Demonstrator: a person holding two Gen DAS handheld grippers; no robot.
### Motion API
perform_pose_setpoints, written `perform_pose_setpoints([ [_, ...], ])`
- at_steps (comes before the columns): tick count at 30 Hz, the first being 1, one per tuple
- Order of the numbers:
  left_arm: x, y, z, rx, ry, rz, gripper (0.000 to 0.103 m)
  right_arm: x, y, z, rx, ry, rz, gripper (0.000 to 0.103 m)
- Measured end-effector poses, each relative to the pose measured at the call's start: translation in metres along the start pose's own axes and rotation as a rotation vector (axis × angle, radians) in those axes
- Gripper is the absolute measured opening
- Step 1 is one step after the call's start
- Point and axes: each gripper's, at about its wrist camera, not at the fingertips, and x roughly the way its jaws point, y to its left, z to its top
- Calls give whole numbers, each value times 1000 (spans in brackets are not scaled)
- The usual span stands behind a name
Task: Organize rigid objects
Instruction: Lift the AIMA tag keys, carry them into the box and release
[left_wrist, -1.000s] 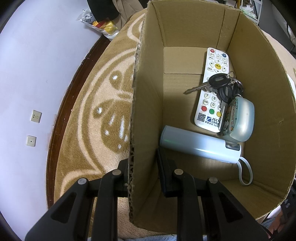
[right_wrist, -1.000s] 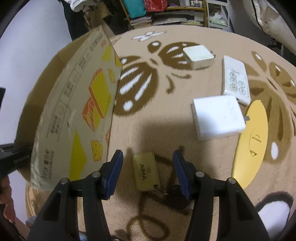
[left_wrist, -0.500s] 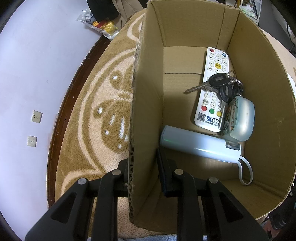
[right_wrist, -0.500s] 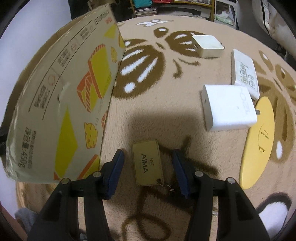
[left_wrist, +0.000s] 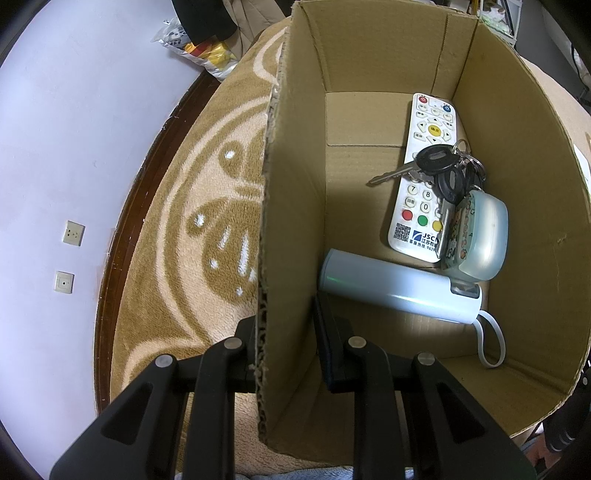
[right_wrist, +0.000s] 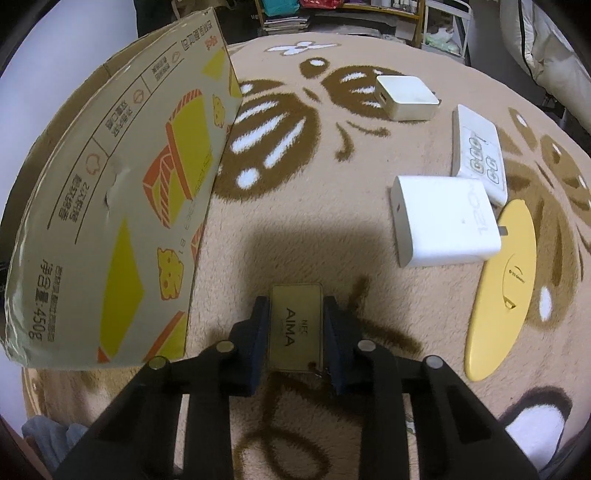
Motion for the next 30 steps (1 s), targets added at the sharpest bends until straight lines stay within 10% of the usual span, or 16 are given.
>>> perform_pose_setpoints([
  [30, 0, -2, 0, 6, 1, 7, 22, -83, -3, 42, 82, -396, 117, 30],
])
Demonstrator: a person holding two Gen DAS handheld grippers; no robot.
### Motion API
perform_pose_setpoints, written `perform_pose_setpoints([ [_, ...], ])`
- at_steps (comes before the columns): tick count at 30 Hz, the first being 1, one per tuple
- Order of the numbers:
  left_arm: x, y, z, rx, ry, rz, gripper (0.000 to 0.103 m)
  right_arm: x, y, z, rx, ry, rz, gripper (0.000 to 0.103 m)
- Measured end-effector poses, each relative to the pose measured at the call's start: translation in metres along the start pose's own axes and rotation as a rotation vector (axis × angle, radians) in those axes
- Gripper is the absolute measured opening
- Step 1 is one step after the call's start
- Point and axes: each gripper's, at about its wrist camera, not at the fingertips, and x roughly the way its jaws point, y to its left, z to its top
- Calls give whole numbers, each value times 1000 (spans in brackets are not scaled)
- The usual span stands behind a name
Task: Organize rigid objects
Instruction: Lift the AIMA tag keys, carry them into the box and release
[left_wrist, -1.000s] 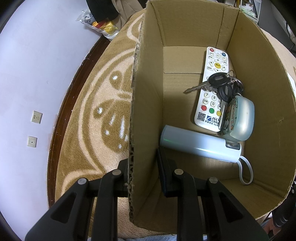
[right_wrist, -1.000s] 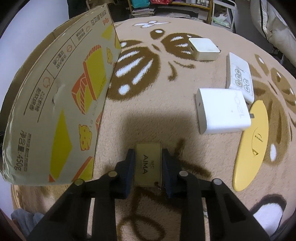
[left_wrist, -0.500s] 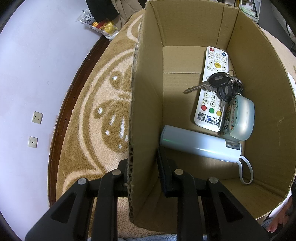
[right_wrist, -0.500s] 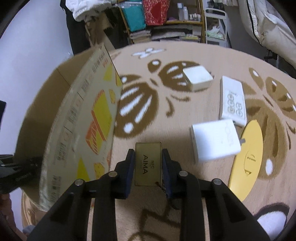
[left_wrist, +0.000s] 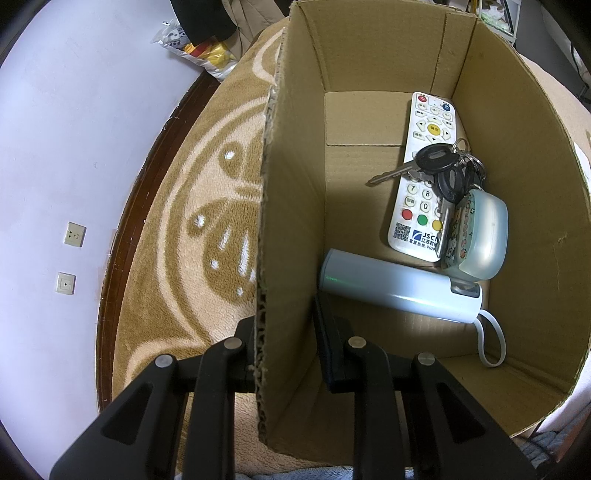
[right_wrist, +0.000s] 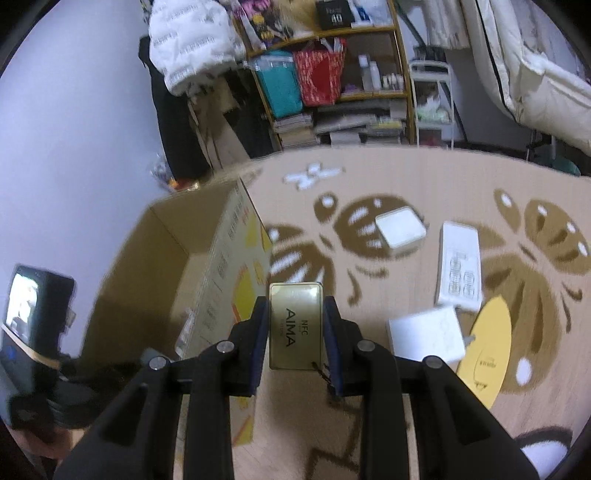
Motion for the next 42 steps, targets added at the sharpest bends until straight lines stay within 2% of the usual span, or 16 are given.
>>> perform_pose_setpoints([
  [11, 1, 0, 0, 1, 0, 0, 22, -60, 27, 32, -20, -254, 99, 30],
  [17, 1, 0, 0, 1, 0, -1, 22, -83, 55, 41, -86, -312, 181, 30],
  [26, 1, 0, 0, 1, 1, -2, 22, -80, 85, 32, -156, -292, 271, 30],
  [33, 1, 0, 0, 0, 1, -1, 22, -63, 83, 21, -118, -232, 333, 30],
  [38, 1, 0, 0, 0, 1, -2, 22, -45, 75, 13, -87, -163, 315, 30],
  [42, 1, 0, 0, 2, 1, 0, 22, -32, 60, 9, -10, -131, 300, 30],
])
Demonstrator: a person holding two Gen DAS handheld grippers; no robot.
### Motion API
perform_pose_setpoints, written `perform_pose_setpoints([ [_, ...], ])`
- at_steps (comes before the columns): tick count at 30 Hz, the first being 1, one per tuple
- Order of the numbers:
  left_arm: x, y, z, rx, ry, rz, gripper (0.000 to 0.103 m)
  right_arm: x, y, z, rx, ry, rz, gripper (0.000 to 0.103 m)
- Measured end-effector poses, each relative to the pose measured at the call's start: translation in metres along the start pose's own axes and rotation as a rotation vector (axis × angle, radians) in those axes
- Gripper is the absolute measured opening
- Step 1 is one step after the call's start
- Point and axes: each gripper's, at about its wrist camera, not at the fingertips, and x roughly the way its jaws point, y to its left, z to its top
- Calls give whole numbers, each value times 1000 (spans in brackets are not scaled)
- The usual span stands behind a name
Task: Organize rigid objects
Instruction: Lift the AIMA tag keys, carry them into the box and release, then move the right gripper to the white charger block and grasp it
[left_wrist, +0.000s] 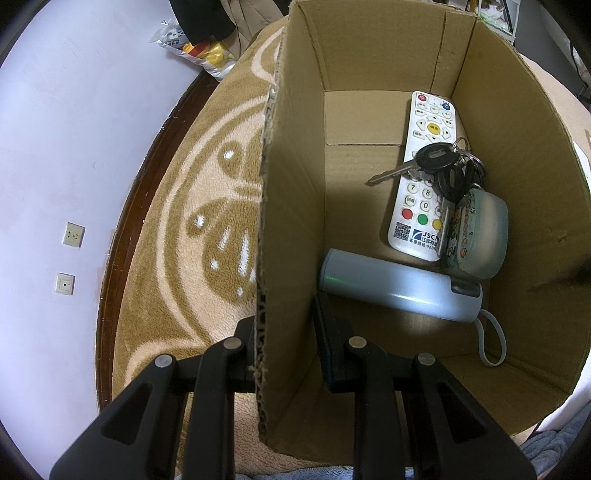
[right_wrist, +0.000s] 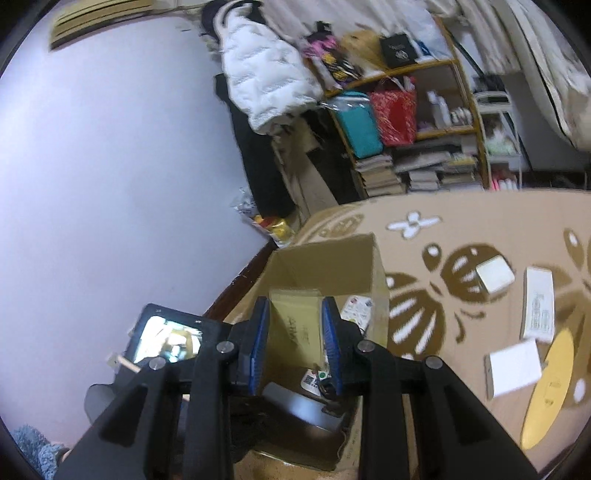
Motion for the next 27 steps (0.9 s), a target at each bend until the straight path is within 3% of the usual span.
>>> perform_pose_setpoints([
  [5, 0, -1, 0, 4, 4, 10, 22, -1, -6, 0, -19, 3, -61, 31],
  [7, 0, -3, 0, 12, -2, 23, 22, -2, -7, 2, -32, -7, -82, 39],
  [9, 0, -2, -1, 13, -9, 24, 22, -5, -8, 5, -41, -17, -110, 58],
  [11, 1, 0, -2, 4, -7, 17, 22, -8, -11, 7, -52, -30, -142, 62],
  [13, 0, 0, -1, 4, -7, 17, 22, -8, -15, 9, -70, -23, -175, 75],
  [15, 0, -1, -1, 9, -9, 21, 22, -8, -22, 11, -100, -14, -223, 94],
  [18, 0, 0, -1, 7, -8, 18, 22, -13, -41, 16, -79, -41, -314, 103],
  [23, 0, 0, -2, 5, -7, 15, 22, -19, -77, 25, -2, -50, -411, 103],
  [27, 2, 1, 0, 2, -2, 8, 22, -10, -108, 20, 47, 18, -495, 103],
])
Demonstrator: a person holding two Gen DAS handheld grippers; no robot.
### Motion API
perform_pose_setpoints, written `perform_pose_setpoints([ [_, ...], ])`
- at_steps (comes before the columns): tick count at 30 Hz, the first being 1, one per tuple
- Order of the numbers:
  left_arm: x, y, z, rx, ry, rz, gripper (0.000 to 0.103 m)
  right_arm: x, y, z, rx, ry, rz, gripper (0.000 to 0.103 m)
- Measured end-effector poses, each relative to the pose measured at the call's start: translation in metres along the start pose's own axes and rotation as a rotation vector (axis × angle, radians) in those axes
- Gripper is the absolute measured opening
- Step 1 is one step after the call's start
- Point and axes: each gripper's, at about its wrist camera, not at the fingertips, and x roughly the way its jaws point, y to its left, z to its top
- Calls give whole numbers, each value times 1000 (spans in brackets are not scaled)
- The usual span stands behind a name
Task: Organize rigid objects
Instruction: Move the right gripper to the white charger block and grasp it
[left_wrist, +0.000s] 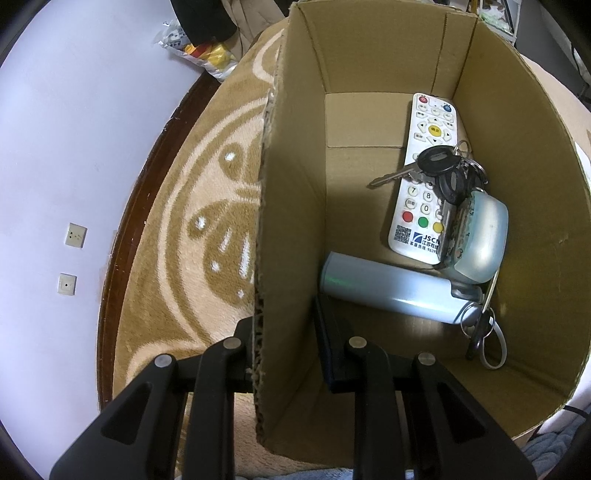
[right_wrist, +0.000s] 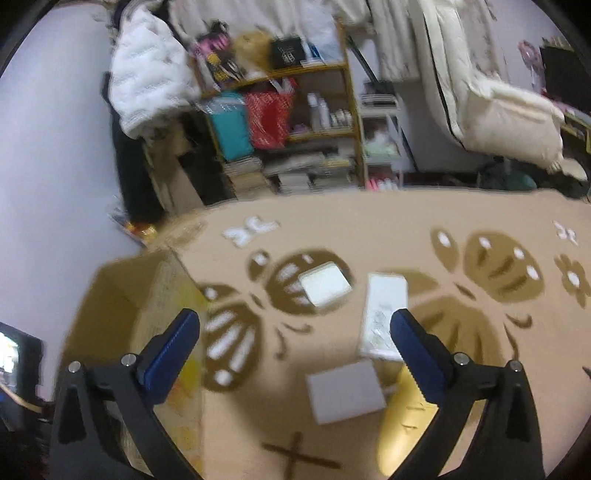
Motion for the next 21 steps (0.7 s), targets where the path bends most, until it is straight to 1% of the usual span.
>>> perform_pose_setpoints([
  [1, 0, 0, 0, 1, 0, 1, 22, 8, -6, -2, 14, 30, -13, 103],
  [3, 1, 1, 0, 2, 0, 2, 22, 17, -12, -7, 28, 59, -31, 103],
  [6, 1, 0, 0, 2, 0, 2, 22, 31, -16, -14, 17, 86, -46, 103],
  [8, 1, 0, 0, 3, -1, 3, 22, 38, -18, -17, 14, 92, -32, 103],
  [10, 1, 0, 0, 3, 0, 2, 22, 47, -26, -21, 58, 93, -1, 103],
  [13, 1, 0, 0, 2, 0, 2, 22, 60, -34, -30, 88, 136, -30, 103],
  [17, 1, 0, 0, 3, 0, 3, 22, 76, -50, -43, 154, 201, -33, 103],
  [19, 1, 0, 0, 3, 0, 2, 22, 79, -55, -47, 181, 210, -27, 103],
  [21, 1, 0, 0, 2, 0, 2, 22, 80, -54, -47, 161, 206, -38, 103],
])
